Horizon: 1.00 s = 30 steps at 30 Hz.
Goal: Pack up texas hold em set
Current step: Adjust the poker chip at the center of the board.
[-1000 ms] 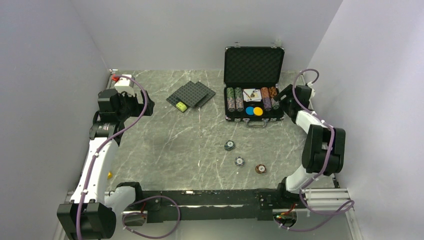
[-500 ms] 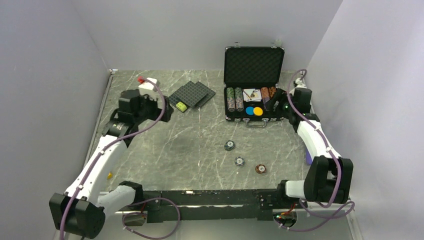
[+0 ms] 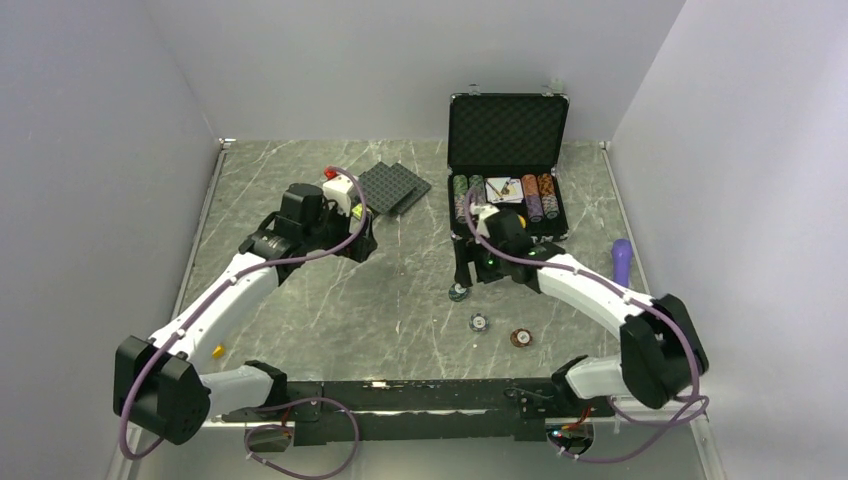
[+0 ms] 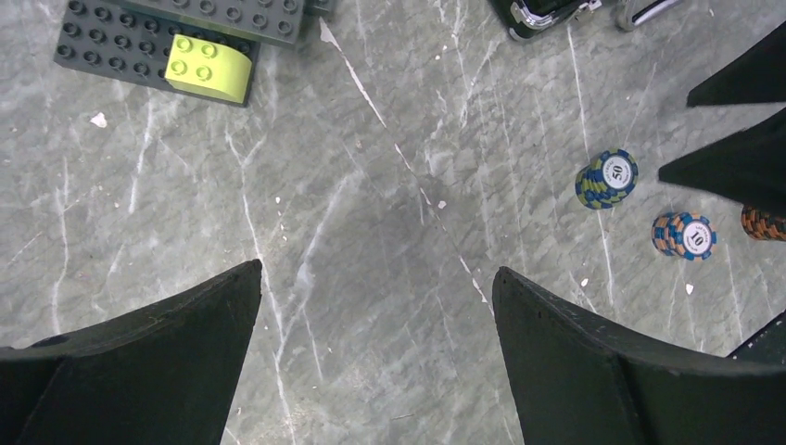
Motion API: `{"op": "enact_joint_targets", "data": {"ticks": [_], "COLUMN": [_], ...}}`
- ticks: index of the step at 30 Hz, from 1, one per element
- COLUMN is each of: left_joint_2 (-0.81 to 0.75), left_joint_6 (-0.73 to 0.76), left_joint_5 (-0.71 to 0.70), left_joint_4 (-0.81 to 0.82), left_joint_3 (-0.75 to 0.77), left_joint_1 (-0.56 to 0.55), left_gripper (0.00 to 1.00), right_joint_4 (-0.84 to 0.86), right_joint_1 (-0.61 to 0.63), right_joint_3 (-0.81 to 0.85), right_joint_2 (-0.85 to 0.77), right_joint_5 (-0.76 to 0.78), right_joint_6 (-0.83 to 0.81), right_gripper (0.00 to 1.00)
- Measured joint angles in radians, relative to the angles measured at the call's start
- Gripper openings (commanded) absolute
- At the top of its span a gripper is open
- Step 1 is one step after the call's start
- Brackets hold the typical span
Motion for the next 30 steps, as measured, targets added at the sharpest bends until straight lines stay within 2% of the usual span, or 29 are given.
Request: {"op": "enact_joint_targets", "data": {"ticks": [7, 13, 30], "left_joint_2": [-0.023, -0.023, -0.027], "left_joint_6": [0.0, -0.001, -0.02], "left_joint_5": [-0.01, -0.006, 0.003], "left_joint_4": [-0.001, -0.004, -0.003], "left_joint_3": [0.0, 0.001, 0.001], "left_joint_1": [0.003, 0.013, 0.03], "left_gripper": [0.98, 0.98, 0.98], "right_joint_4": [-0.05, -0.072, -0.097], "right_joint_1": [0.146, 0.207, 0.257], "right_joint_3": [0.028, 0.069, 0.121], "right_joint_2": [0.144, 0.191, 0.322], "right_joint_5": [0.117, 0.145, 0.247], "right_joint_6": [-0.057, -0.098, -0.144], "right_gripper": [0.83, 0.83, 0.65]}}
